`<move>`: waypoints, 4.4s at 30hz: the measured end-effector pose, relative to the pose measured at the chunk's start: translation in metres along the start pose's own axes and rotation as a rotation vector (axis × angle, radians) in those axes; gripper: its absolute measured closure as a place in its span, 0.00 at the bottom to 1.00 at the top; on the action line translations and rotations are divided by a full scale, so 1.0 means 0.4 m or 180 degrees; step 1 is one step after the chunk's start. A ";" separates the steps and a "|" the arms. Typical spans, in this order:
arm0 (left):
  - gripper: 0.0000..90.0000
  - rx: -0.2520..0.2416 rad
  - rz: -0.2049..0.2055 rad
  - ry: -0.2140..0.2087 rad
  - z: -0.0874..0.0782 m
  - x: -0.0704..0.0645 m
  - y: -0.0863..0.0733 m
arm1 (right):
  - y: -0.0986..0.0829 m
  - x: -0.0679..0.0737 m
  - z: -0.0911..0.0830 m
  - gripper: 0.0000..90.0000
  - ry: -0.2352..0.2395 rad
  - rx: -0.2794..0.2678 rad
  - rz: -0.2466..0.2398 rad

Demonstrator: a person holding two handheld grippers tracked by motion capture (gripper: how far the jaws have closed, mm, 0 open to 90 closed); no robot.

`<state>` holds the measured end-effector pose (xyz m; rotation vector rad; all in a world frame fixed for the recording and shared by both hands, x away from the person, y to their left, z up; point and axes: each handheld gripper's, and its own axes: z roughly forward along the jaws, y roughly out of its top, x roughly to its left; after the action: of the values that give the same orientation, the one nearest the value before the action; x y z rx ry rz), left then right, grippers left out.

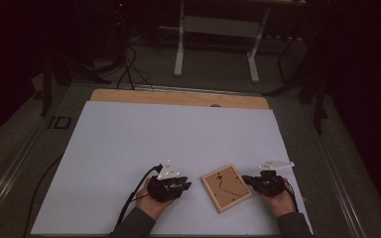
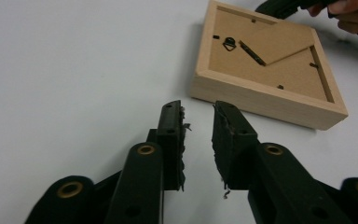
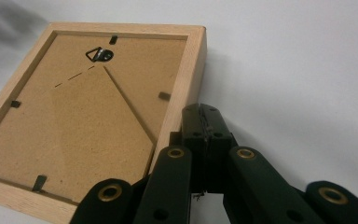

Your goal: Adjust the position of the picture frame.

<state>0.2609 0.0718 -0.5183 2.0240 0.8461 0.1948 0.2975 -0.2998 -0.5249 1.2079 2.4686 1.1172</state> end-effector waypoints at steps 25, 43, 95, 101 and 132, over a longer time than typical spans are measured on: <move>1.00 0.0422 0.0297 -0.0185 0.148 -0.084 0.029 | 0.004 0.002 0.008 1.00 0.0050 -0.0016 0.0030; 1.00 0.0447 0.0039 0.0104 0.154 -0.003 0.057 | 0.021 0.027 0.029 1.00 0.0116 0.0020 -0.0024; 1.00 0.0276 0.0277 -0.0107 0.071 -0.073 -0.014 | 0.154 0.015 0.136 1.00 -0.0169 -0.0105 -0.0067; 1.00 0.0263 0.0303 -0.0091 0.073 -0.070 -0.009 | 0.149 0.011 0.136 1.00 -0.0151 -0.0099 -0.0026; 1.00 0.0423 0.0042 0.0162 0.069 -0.012 0.015 | 0.095 0.050 0.108 1.00 -0.0016 -0.0002 -0.0102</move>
<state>0.2725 0.0477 -0.5286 2.1568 0.8982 0.2029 0.3270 -0.2463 -0.5258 1.1653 2.4746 1.1055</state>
